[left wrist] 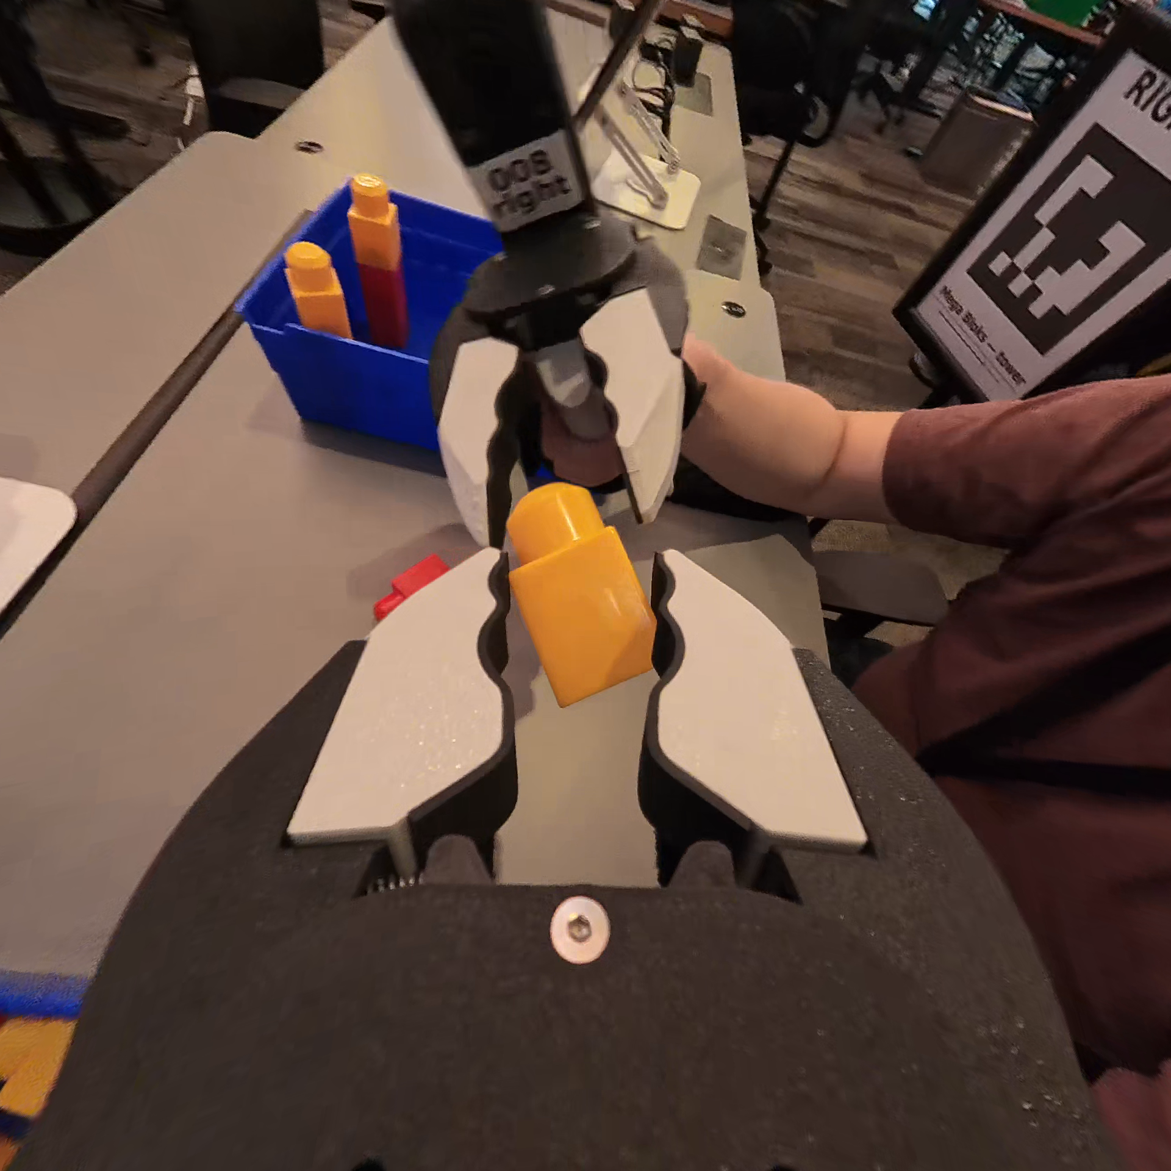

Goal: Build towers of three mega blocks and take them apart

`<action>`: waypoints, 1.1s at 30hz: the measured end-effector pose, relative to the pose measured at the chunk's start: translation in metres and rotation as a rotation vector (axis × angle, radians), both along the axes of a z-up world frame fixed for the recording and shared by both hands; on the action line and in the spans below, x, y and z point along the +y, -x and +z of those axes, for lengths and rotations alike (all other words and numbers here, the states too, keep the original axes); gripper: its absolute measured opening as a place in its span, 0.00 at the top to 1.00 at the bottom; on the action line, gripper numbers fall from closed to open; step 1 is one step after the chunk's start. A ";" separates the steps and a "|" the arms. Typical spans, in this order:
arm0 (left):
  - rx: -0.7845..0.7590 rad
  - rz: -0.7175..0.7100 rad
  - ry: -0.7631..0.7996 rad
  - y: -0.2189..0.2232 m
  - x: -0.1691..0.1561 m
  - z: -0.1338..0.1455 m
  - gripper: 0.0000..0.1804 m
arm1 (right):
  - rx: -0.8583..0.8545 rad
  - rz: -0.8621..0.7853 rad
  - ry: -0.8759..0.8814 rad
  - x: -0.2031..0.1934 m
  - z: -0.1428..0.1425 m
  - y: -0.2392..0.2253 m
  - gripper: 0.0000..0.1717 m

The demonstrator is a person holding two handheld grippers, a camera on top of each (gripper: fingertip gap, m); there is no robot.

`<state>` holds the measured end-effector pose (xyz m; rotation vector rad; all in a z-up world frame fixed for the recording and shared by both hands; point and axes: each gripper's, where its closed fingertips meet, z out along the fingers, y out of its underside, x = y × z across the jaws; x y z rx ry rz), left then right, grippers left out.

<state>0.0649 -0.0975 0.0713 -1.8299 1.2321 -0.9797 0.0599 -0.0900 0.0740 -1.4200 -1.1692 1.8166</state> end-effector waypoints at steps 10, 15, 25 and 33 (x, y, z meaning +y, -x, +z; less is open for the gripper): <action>0.110 0.133 -0.014 0.033 0.022 -0.015 0.70 | -0.203 -0.095 -0.054 0.022 -0.036 0.001 0.81; 0.405 0.719 -0.009 0.178 0.079 -0.048 0.74 | -0.893 -0.268 -0.381 0.057 -0.138 -0.029 0.81; 0.619 1.025 0.125 0.280 0.138 -0.140 0.70 | -1.255 -0.237 -0.446 0.052 -0.202 -0.038 0.79; 0.723 1.101 -0.082 0.289 0.177 -0.157 0.73 | -1.206 -0.257 -0.465 0.053 -0.194 -0.029 0.76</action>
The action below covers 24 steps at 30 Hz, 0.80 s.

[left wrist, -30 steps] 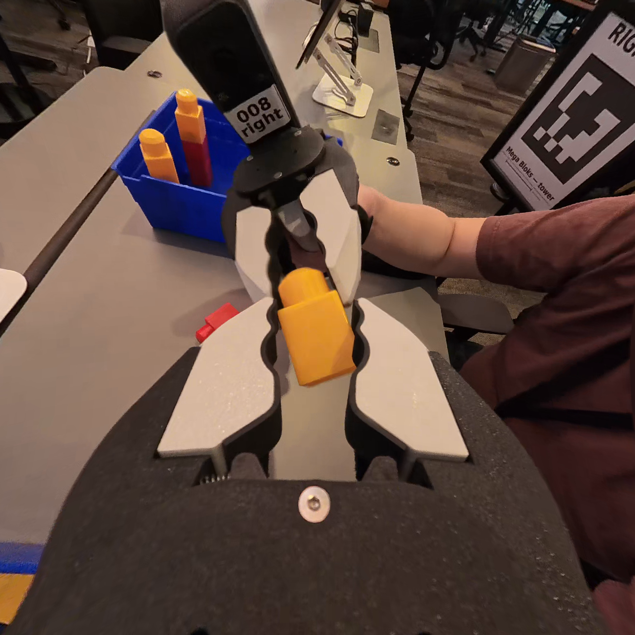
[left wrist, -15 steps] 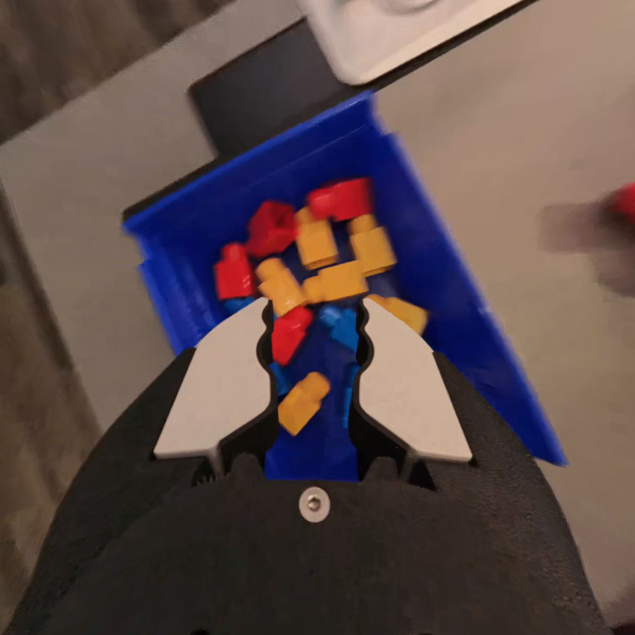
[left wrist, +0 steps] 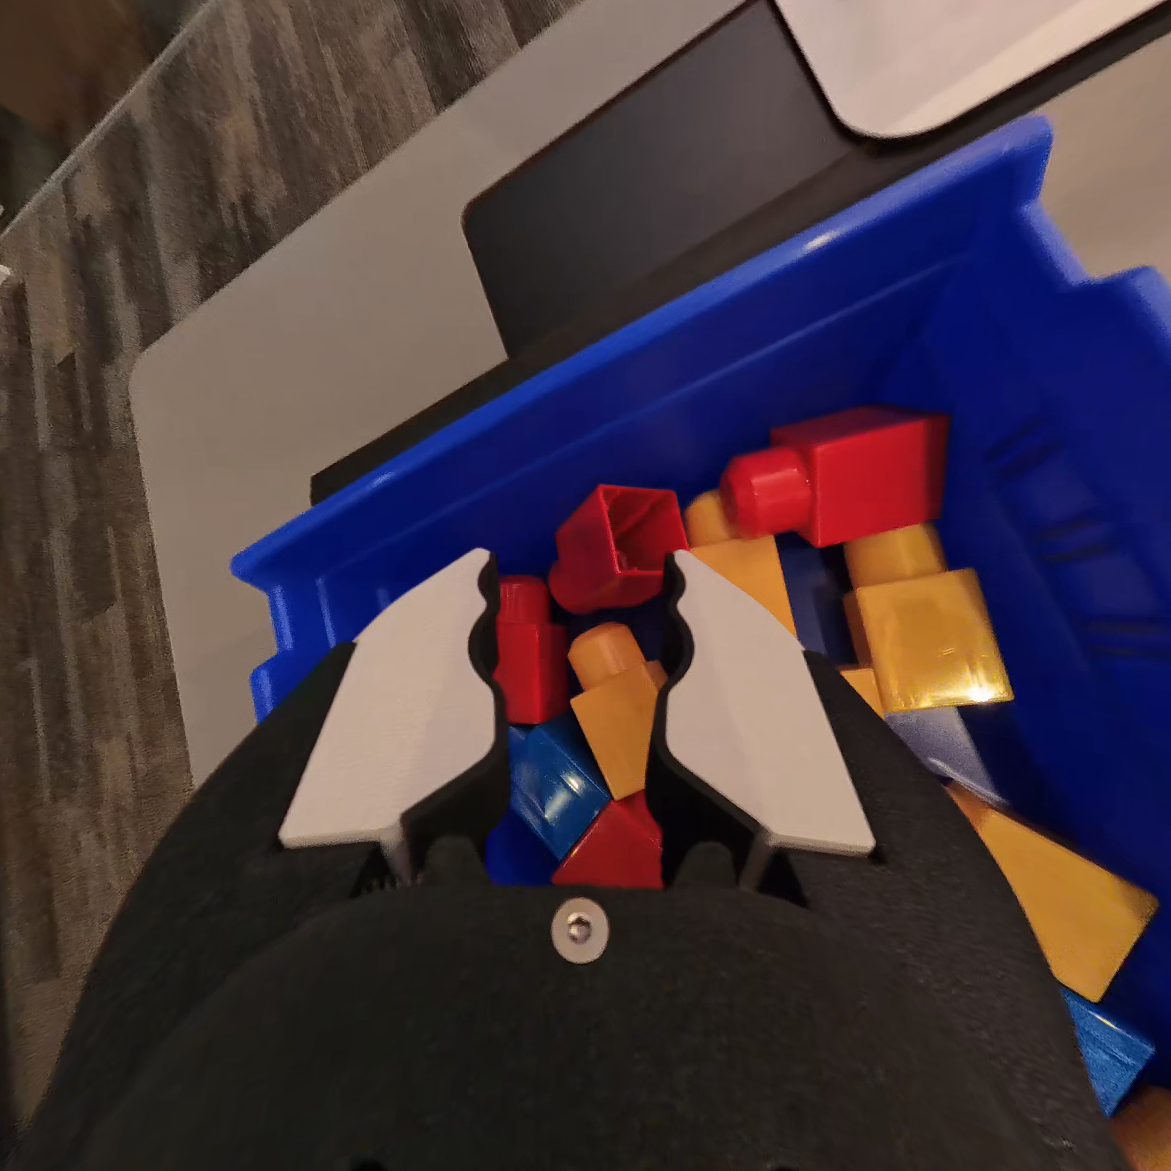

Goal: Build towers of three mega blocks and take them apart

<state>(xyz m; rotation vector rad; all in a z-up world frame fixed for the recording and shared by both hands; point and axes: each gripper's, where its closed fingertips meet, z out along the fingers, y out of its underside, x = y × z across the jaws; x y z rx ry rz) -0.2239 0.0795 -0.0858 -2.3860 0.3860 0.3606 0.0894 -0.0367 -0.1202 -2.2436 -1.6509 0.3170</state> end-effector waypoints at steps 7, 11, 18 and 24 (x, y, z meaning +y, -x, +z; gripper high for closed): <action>-0.027 0.064 0.035 0.006 0.007 -0.018 0.75 | -0.038 0.030 -0.009 -0.003 -0.004 -0.001 0.76; 0.111 0.110 0.076 0.023 0.003 -0.027 0.98 | -0.056 0.046 -0.005 -0.005 -0.008 -0.001 0.77; 0.049 0.090 0.044 0.016 -0.015 0.016 0.98 | 0.022 0.026 -0.067 0.007 0.014 -0.001 0.78; -0.534 -0.445 -0.224 -0.129 -0.055 0.138 0.99 | 0.663 0.157 -0.058 -0.011 0.115 0.039 0.75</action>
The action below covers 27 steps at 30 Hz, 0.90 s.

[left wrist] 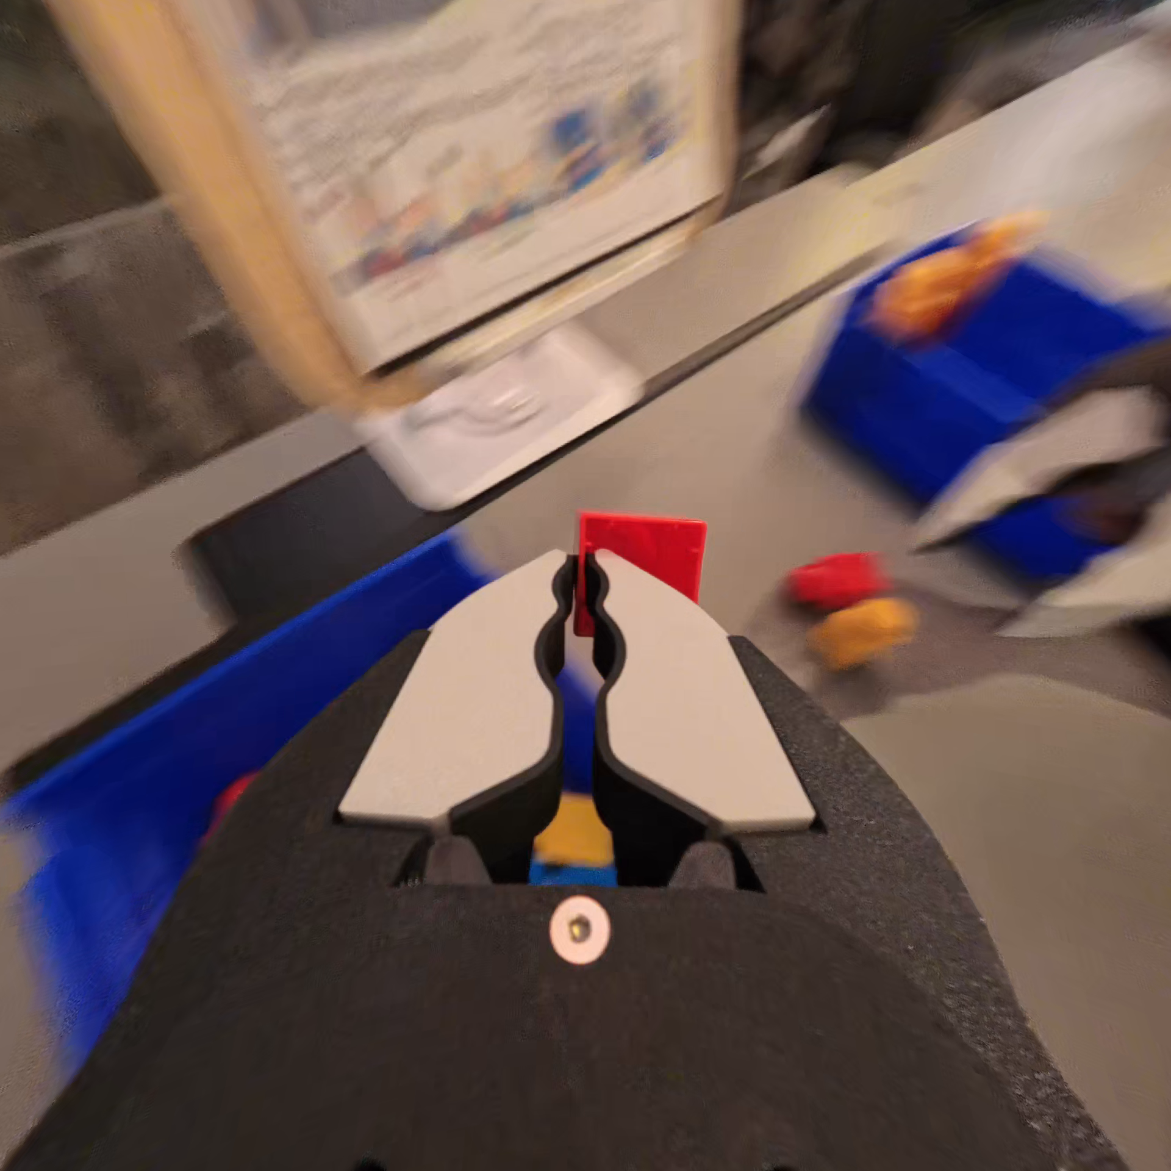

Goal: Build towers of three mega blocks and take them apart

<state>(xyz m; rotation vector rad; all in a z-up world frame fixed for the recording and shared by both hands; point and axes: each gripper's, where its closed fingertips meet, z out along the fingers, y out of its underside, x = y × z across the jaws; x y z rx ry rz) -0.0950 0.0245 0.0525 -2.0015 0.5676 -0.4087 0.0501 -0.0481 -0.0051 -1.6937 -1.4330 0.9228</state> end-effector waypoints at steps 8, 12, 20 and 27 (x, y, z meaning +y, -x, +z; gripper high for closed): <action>-0.351 -0.731 -0.102 -0.149 -0.110 0.069 0.99 | 0.724 0.280 0.012 -0.040 0.106 -0.020 0.67; -0.334 -0.781 -0.084 -0.167 -0.117 0.060 0.95 | 0.746 0.335 -0.033 -0.055 0.113 -0.022 0.71; -0.246 -0.732 -0.148 -0.134 -0.114 0.059 0.76 | 0.422 0.211 -0.080 -0.029 0.085 -0.026 0.83; 0.282 -0.613 -0.273 -0.153 -0.101 0.002 0.70 | -0.070 0.156 -0.369 -0.027 0.034 -0.030 0.83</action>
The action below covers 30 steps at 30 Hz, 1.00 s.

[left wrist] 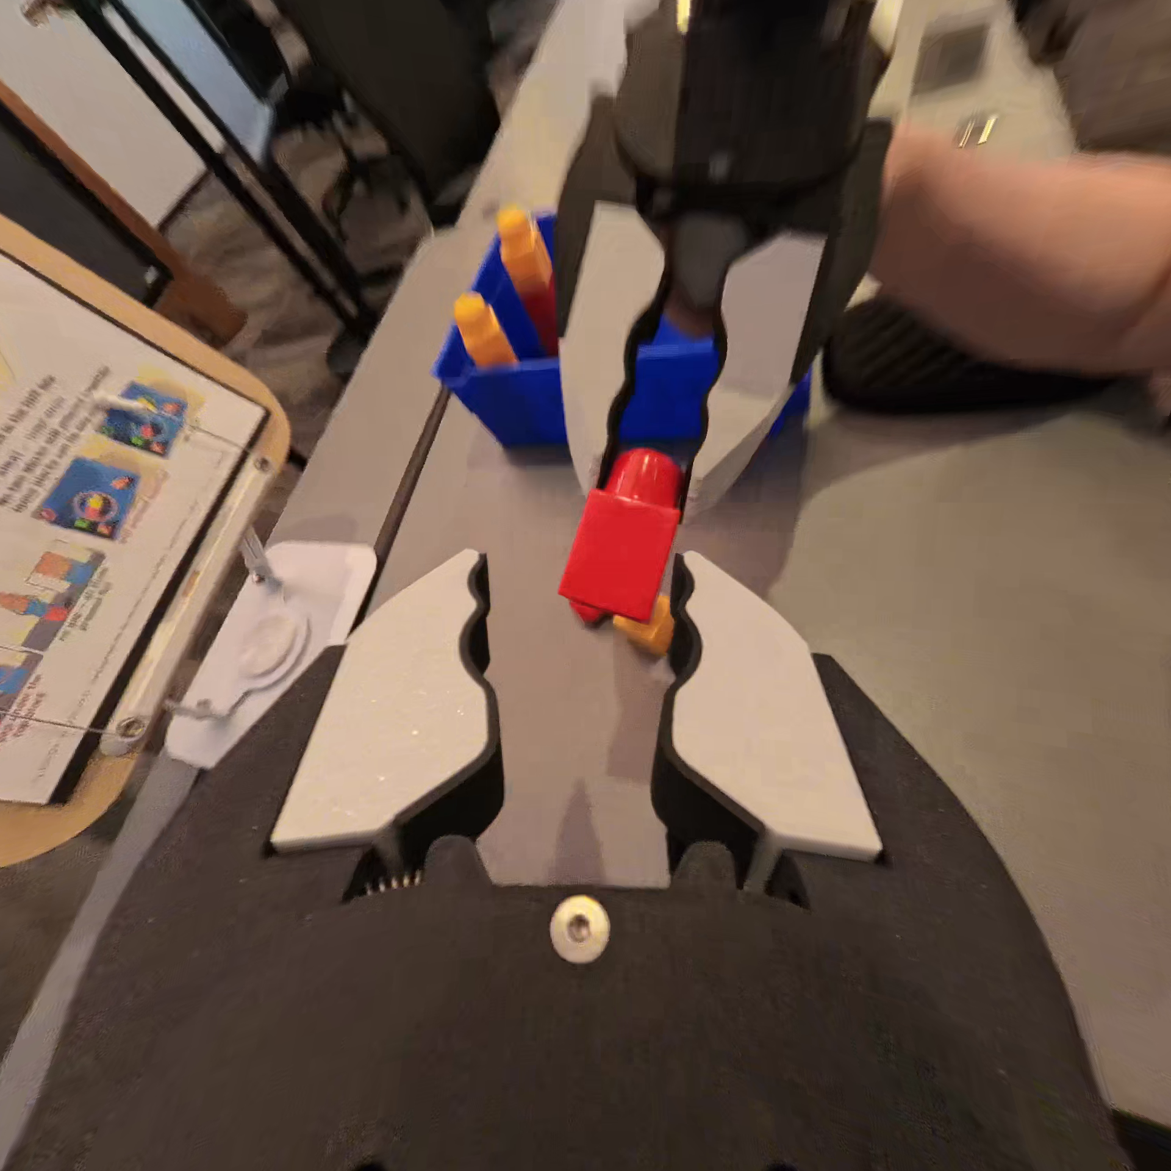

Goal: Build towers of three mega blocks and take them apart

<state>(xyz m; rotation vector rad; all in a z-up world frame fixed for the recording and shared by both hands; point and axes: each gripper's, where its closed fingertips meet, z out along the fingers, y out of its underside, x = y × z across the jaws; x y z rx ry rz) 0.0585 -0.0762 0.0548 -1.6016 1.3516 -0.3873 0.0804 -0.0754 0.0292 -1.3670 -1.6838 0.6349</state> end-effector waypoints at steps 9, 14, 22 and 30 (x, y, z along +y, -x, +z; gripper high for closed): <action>0.229 -0.026 0.072 -0.023 0.007 -0.062 0.75 | -0.167 -0.036 -0.091 0.004 -0.023 -0.005 0.82; 0.294 -0.037 0.076 -0.031 0.008 -0.080 0.80 | -0.232 -0.027 -0.088 0.000 -0.031 -0.009 0.83; 0.330 -0.059 0.113 -0.038 0.010 -0.097 0.80 | -0.265 -0.025 -0.074 -0.001 -0.036 -0.010 0.83; 0.115 -0.127 0.174 -0.046 0.003 -0.070 0.79 | -0.123 0.009 -0.020 -0.005 -0.010 -0.010 0.83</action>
